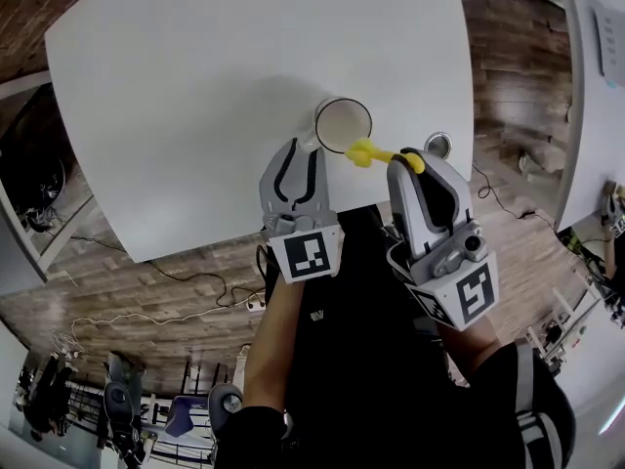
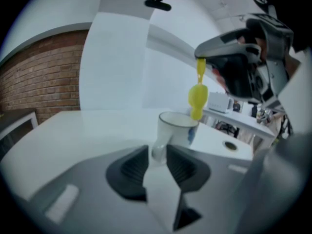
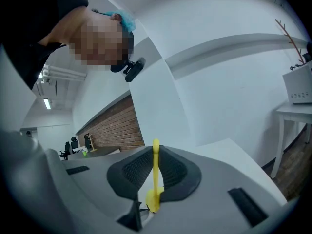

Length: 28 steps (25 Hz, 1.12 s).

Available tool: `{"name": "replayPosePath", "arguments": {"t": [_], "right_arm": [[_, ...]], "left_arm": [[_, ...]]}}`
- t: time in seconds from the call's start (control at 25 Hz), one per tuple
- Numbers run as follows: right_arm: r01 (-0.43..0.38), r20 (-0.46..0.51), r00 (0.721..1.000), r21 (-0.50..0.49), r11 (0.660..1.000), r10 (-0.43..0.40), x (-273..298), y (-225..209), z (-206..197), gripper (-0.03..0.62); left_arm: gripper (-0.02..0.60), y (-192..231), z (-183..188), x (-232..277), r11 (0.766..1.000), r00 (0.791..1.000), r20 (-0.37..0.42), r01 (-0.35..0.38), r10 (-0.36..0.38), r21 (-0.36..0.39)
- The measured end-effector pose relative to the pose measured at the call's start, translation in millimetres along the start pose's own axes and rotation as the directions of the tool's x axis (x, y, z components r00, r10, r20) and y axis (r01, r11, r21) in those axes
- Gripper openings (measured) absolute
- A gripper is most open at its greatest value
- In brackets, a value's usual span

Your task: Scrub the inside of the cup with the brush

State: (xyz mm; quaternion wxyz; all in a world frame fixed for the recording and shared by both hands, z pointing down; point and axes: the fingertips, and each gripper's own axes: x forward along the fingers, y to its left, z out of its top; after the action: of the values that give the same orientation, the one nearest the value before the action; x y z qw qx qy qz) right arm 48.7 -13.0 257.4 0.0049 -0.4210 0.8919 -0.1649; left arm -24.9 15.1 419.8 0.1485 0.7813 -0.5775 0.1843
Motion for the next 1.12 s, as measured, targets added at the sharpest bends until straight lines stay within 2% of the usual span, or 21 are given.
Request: {"name": "replayPosePath", "arguments": {"t": [0.24,0.56,0.92,1.12], "right_arm": [[0.007,0.013,1.000,-0.003,1.000,-0.007,-4,-2,-7,0.032],[0.010,0.034,0.999,-0.048,0.999,-0.008,-2,1,-16,0.032],[0.007,-0.130,0.991,-0.108,0.994,-0.021,5,6,-49,0.032],[-0.009,-0.261,0.965,-0.122,0.993,-0.023,13,4,-76,0.032]], "left_arm": [[0.069,-1,-3,-2,0.995,0.999,-0.010,-0.031,0.032,0.090],[0.061,0,-2,4,0.994,0.998,-0.026,-0.061,0.064,0.092],[0.061,5,-3,2,0.995,0.997,-0.029,-0.072,0.074,0.070],[0.061,2,-3,1,0.996,0.997,-0.039,-0.070,0.072,0.060]]}}
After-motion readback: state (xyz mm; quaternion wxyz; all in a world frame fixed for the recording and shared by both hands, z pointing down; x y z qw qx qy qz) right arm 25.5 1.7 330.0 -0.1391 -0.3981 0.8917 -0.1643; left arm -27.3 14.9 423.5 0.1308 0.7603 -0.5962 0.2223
